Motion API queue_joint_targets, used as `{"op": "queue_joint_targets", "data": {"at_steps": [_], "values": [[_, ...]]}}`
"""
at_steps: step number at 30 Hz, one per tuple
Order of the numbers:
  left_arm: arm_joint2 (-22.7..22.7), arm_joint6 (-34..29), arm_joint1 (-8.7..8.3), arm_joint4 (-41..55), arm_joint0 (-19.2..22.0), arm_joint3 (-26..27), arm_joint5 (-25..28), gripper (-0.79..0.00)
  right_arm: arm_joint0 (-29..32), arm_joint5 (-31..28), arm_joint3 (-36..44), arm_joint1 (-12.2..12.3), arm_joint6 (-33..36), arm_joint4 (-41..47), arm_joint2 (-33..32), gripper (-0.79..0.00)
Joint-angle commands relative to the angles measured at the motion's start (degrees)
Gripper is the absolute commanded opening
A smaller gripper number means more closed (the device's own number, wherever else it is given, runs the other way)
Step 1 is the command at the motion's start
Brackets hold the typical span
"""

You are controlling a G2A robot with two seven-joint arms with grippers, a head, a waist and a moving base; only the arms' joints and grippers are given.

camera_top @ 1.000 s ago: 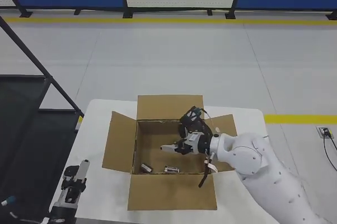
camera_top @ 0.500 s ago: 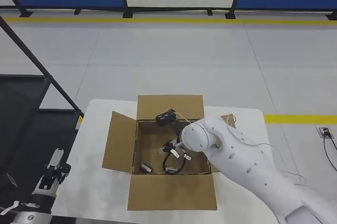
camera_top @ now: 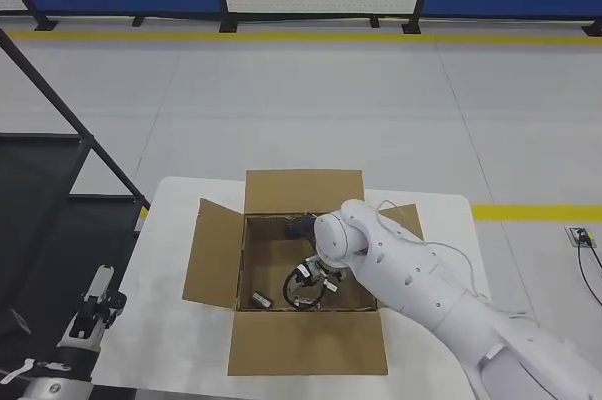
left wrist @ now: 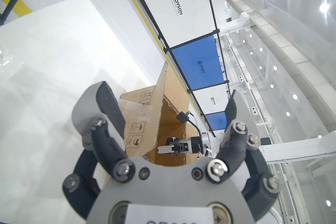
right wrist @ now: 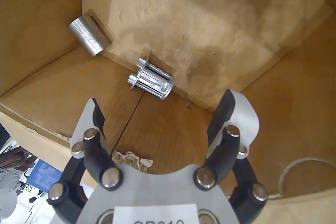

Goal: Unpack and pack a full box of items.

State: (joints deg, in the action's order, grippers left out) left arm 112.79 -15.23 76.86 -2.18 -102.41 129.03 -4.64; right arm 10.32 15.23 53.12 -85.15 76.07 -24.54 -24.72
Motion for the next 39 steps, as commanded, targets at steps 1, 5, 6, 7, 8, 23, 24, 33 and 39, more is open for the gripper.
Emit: {"op": "queue_joint_targets", "data": {"at_steps": [1, 5, 6, 7, 8, 23, 24, 33, 39], "values": [[0.0, 0.0, 0.0, 0.0, 0.0, 0.0, 0.0, 0.0, 0.0, 0.0, -0.01, -0.01, 0.0, 0.0, 0.0, 0.0], [0.0, 0.0, 0.0, 0.0, 0.0, 0.0, 0.0, 0.0, 0.69, -5.22, 0.52, -0.53, -1.14, -3.08, 1.96, 0.0], [0.0, 0.0, 0.0, 0.0, 0.0, 0.0, 0.0, 0.0, 0.63, -6.39, 0.74, -0.99, -0.8, -4.63, 3.2, 0.0], [0.0, 0.0, 0.0, 0.0, 0.0, 0.0, 0.0, 0.0, 0.53, -7.89, 0.83, -1.32, -0.68, -5.55, 3.99, 0.0], [0.0, 0.0, 0.0, 0.0, 0.0, 0.0, 0.0, 0.0, 0.37, -11.13, 0.7, -1.98, -1.29, -8.13, 5.76, 0.0], [0.0, 0.0, 0.0, 0.0, 0.0, 0.0, 0.0, 0.0, -2.51, -20.82, -14.69, -11.48, 0.67, -12.97, 11.22, 0.0], [0.0, 0.0, 0.0, 0.0, 0.0, 0.0, 0.0, 0.0, -2.72, -21.0, -15.69, -12.07, 0.98, -13.22, 11.41, 0.0], [0.0, 0.0, 0.0, 0.0, 0.0, 0.0, 0.0, 0.0, -3.74, -25.84, -23.41, -16.68, 1.28, -13.04, 11.81, 0.0], [0.0, 0.0, 0.0, 0.0, 0.0, 0.0, 0.0, 0.0, -3.93, -25.76, -27.61, -19.52, 1.44, -14.11, 12.35, 0.0]]}}
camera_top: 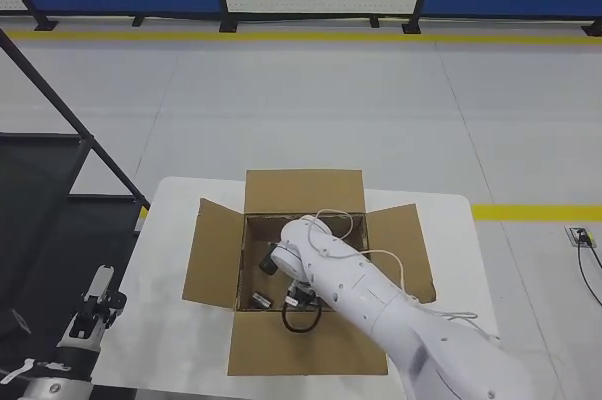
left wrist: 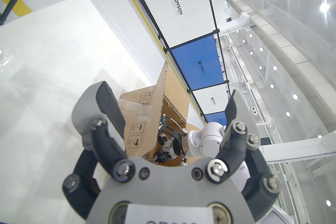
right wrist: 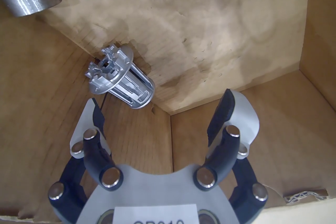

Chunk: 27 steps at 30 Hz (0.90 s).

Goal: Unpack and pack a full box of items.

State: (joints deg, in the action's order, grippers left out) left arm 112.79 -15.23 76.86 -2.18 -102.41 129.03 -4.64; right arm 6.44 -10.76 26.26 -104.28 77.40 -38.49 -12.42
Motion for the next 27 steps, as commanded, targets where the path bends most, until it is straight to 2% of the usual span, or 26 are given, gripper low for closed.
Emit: {"op": "queue_joint_targets", "data": {"at_steps": [1, 10, 15, 22, 27], "values": [[0.0, 0.0, 0.0, 0.0, 0.0, 0.0, 0.0, 0.0, -0.1, 0.62, -1.7, -1.03, 0.22, -0.41, 0.13, 0.0], [0.0, 0.0, 0.0, 0.0, 0.0, 0.0, 0.0, 0.0, -0.35, 0.39, -8.01, -4.36, -0.09, -0.92, -0.09, 0.0], [0.0, 0.0, 0.0, 0.0, 0.0, 0.0, 0.0, 0.0, -0.84, 1.99, -12.11, -5.53, -2.96, 0.14, -1.32, 0.0], [0.0, 0.0, 0.0, 0.0, 0.0, 0.0, 0.0, 0.0, -1.76, 4.47, -15.87, -5.77, -10.59, 1.37, -3.17, 0.0], [0.0, 0.0, 0.0, 0.0, 0.0, 0.0, 0.0, 0.0, -1.95, 2.22, -16.5, -5.33, -14.6, 1.75, -4.12, 0.0]]}}
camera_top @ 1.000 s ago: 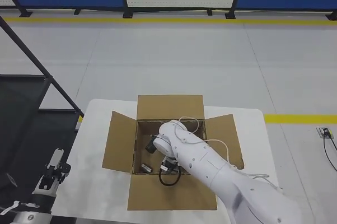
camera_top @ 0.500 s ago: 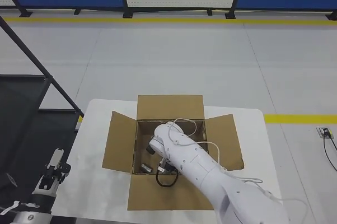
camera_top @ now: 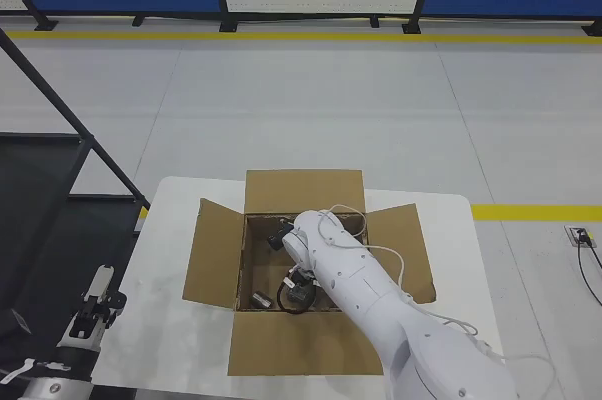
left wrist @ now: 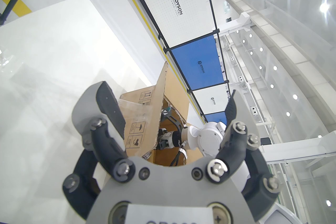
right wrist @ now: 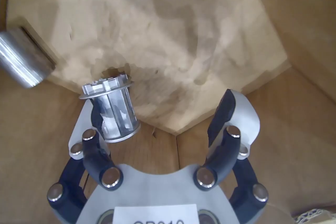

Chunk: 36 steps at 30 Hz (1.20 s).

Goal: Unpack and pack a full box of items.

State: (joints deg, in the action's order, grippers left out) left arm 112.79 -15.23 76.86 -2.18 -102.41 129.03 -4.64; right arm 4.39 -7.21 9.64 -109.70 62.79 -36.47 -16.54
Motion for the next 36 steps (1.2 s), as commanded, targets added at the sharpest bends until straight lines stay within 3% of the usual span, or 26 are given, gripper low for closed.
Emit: {"op": "queue_joint_targets", "data": {"at_steps": [1, 6, 17, 22, 26, 31, 36], "values": [[0.0, 0.0, 0.0, 0.0, 0.0, 0.0, 0.0, 0.0, 0.14, -2.1, 0.24, 0.15, 0.16, -0.5, 0.0, 0.0], [0.0, 0.0, 0.0, 0.0, 0.0, 0.0, 0.0, 0.0, 0.7, -2.39, 1.34, 0.11, 1.3, -2.06, 0.27, 0.0], [0.0, 0.0, 0.0, 0.0, 0.0, 0.0, 0.0, 0.0, -0.54, 4.05, -0.73, 0.61, 0.5, -3.24, -0.93, 0.0], [0.0, 0.0, 0.0, 0.0, 0.0, 0.0, 0.0, 0.0, -0.79, 3.44, -1.19, 1.1, -0.2, -3.57, -1.43, 0.0], [0.0, 0.0, 0.0, 0.0, 0.0, 0.0, 0.0, 0.0, -0.45, 0.61, -0.39, 1.48, -0.84, -4.56, -1.4, 0.0], [0.0, 0.0, 0.0, 0.0, 0.0, 0.0, 0.0, 0.0, -0.1, -4.49, -0.36, 2.52, -6.64, -4.94, -1.99, 0.0], [0.0, 0.0, 0.0, 0.0, 0.0, 0.0, 0.0, 0.0, -0.49, -13.95, -2.0, 4.17, -12.82, -4.84, -2.82, 0.0]]}}
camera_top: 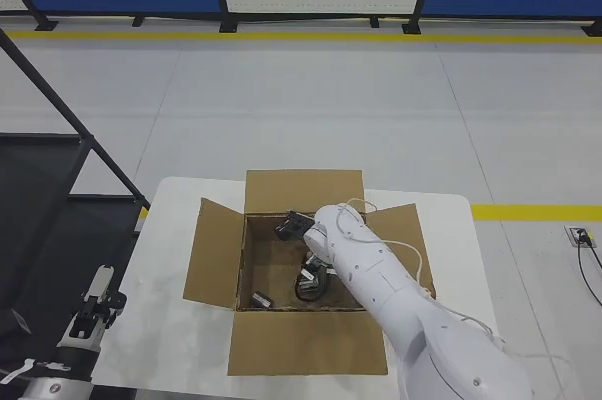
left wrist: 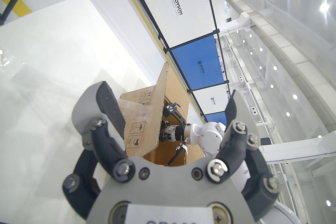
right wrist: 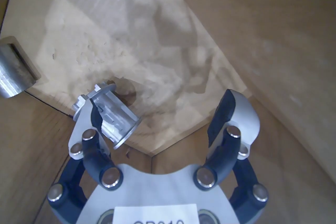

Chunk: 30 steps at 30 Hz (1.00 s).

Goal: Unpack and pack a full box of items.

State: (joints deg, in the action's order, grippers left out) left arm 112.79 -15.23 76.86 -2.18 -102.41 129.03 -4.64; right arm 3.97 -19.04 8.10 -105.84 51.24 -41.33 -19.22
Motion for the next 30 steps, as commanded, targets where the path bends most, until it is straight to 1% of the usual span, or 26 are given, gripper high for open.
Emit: {"op": "queue_joint_targets", "data": {"at_steps": [1, 8, 11, 14, 17, 21, 26, 30], "values": [[0.0, 0.0, 0.0, 0.0, 0.0, 0.0, 0.0, 0.0, -0.09, -3.61, -0.68, 0.59, -2.28, 0.0, -0.26, 0.0], [0.0, 0.0, 0.0, 0.0, 0.0, 0.0, 0.0, 0.0, -0.56, -21.03, -1.89, 2.87, -10.3, -3.17, 0.32, 0.0], [0.0, 0.0, 0.0, 0.0, 0.0, 0.0, 0.0, 0.0, -0.62, -24.59, -2.23, 3.63, -13.69, -4.89, 0.74, 0.0], [0.0, 0.0, 0.0, 0.0, 0.0, 0.0, 0.0, 0.0, -0.33, -26.76, -1.96, 4.16, -15.84, -6.15, 1.03, 0.0], [0.0, 0.0, 0.0, 0.0, 0.0, 0.0, 0.0, 0.0, 0.19, -27.6, -1.24, 4.46, -15.87, -6.28, 0.89, 0.0], [0.0, 0.0, 0.0, 0.0, 0.0, 0.0, 0.0, 0.0, 0.92, -28.09, 2.0, 4.57, -12.94, -5.51, 0.4, 0.0], [0.0, 0.0, 0.0, 0.0, 0.0, 0.0, 0.0, 0.0, 2.09, -21.28, 6.36, 5.12, -9.35, -4.6, -0.53, 0.0], [0.0, 0.0, 0.0, 0.0, 0.0, 0.0, 0.0, 0.0, 2.37, -21.72, 8.18, 6.79, -8.93, -4.23, -1.62, 0.0]]}}
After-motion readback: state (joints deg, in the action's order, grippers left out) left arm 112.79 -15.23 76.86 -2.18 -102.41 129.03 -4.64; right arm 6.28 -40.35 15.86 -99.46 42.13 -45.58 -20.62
